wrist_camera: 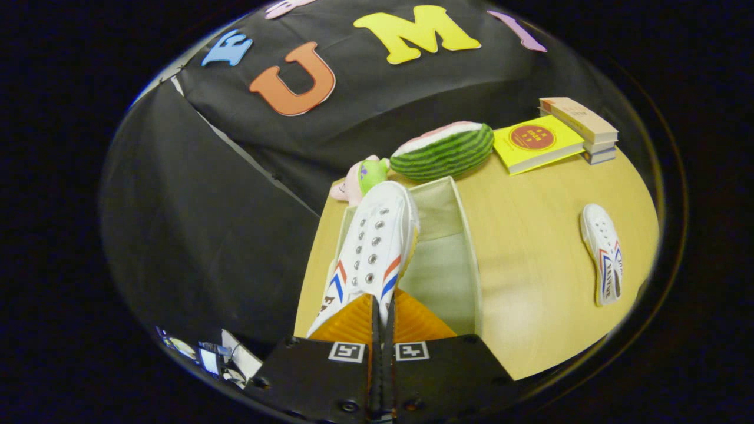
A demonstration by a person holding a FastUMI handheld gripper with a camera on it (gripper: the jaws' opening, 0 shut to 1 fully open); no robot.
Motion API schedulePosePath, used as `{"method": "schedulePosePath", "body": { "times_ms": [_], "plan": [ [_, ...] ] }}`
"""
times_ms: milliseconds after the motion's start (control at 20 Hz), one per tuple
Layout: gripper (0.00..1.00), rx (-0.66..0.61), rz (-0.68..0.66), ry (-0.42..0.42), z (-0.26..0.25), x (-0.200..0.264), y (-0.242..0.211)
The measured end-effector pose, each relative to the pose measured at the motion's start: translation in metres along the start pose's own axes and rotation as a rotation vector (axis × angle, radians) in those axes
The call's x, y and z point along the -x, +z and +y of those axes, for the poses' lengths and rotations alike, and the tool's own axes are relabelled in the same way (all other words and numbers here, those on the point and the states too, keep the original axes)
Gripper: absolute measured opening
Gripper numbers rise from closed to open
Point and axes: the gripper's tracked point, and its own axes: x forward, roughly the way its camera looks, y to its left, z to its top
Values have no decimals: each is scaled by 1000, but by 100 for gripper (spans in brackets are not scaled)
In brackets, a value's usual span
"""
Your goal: Open the storage box then place both shoes into the box .Put the left shoe in first, then the right shoe, with the right side of both shoes facing outward in a uniform manner.
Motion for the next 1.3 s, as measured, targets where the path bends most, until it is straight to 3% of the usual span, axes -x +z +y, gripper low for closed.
{"method": "schedulePosePath", "body": {
  "times_ms": [200, 550, 750, 800, 850, 900, 950, 1100, 1300],
  "plan": [
    [5, 20, -10, -23, 6, -35, -12],
    [6, 45, -10, -42, 1, -58, -11],
    [6, 28, -29, -21, 2, -65, -13],
    [9, 21, -45, 46, 12, -65, -12],
    [15, 20, -69, 165, 44, -60, -16],
    [58, 27, -97, 283, 68, -62, -22],
    [100, 46, -110, 286, 74, -55, -16],
    [100, 177, -177, 80, 37, -32, 9],
    [100, 246, -261, -15, 4, 18, 30]
  ]
}}
